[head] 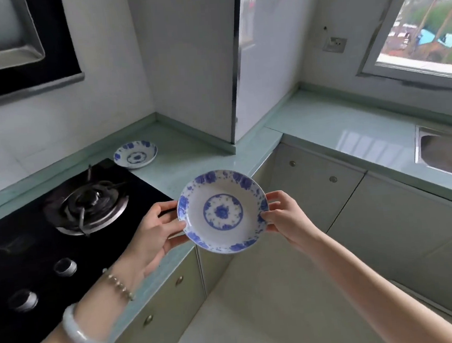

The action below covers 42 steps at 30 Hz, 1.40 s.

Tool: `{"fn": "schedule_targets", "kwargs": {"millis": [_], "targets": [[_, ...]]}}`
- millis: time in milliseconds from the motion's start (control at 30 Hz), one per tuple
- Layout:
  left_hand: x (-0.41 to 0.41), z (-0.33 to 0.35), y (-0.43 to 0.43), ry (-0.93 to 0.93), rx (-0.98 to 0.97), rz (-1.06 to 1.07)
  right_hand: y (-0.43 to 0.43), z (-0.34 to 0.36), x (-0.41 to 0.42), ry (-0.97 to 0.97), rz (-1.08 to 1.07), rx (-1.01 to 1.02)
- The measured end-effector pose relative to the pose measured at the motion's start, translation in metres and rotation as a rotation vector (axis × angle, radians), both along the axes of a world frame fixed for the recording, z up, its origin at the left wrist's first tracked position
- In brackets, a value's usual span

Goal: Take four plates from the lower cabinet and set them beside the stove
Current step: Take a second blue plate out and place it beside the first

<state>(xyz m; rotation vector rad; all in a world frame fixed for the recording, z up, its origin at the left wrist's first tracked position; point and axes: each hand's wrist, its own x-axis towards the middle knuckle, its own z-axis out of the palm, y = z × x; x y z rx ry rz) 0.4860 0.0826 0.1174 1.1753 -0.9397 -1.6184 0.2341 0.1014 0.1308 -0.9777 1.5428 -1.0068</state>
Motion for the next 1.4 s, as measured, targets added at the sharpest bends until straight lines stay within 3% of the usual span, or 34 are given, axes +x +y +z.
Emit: {"fn": "schedule_targets", "kwargs": {"millis": [367, 800, 933, 1067, 1400], "targets": [[-0.014, -0.016, -0.128, -0.042, 0.04, 0.174, -0.167, -0.021, -0.014, -0.007, 0.151, 0.052], [-0.062, -0.049, -0.294, -0.026, 0.138, 0.672, -0.416, -0.037, -0.025, -0.016, 0.489, 0.065], [-0.068, -0.057, -0.323, 0.001, 0.169, 0.828, -0.46, -0.049, -0.014, -0.045, 0.494, 0.062], [-0.065, -0.061, -0.349, -0.003, 0.166, 0.933, -0.482, -0.071, 0.002, -0.146, 0.548, 0.21], [-0.043, -0.089, -0.44, 0.042, 0.154, 0.924, -0.536, -0.107, 0.048, -0.326, 0.398, 0.337]]}}
